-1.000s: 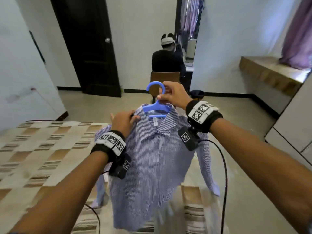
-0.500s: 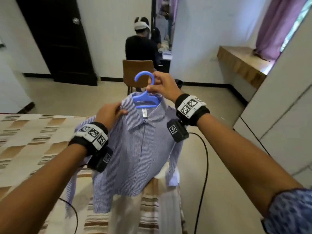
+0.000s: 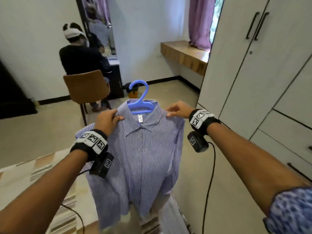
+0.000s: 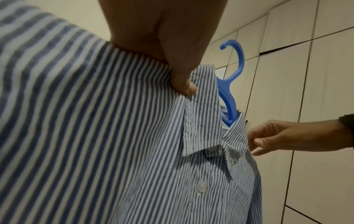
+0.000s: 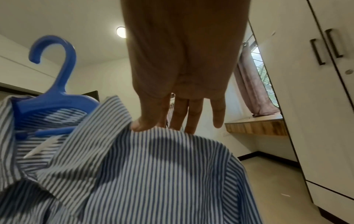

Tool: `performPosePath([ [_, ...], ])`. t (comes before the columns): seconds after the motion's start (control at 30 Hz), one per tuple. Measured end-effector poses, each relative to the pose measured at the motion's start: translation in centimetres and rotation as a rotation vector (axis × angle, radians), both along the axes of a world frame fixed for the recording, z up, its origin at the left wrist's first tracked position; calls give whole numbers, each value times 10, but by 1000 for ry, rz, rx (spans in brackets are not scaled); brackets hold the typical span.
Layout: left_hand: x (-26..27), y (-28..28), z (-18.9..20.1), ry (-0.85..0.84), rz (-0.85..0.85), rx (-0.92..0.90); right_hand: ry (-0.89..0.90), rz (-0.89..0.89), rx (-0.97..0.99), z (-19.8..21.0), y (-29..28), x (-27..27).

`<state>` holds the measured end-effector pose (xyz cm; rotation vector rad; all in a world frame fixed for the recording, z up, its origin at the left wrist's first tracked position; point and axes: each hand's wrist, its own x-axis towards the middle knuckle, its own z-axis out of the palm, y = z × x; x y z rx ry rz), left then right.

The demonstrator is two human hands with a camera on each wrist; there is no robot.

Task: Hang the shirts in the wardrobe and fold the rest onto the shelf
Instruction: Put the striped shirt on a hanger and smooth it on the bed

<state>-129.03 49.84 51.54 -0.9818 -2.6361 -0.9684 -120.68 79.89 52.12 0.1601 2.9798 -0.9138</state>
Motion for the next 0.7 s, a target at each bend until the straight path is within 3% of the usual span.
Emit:
performPosePath([
  [0.2, -4, 20, 31, 79, -117, 46, 107, -138, 115, 16, 8, 11],
  [0.5, 24, 63, 77, 103, -121, 85, 316, -239, 148, 69, 43, 46],
  [0.7, 27, 141, 63, 16, -221, -34, 371, -371, 223, 56, 120, 88],
])
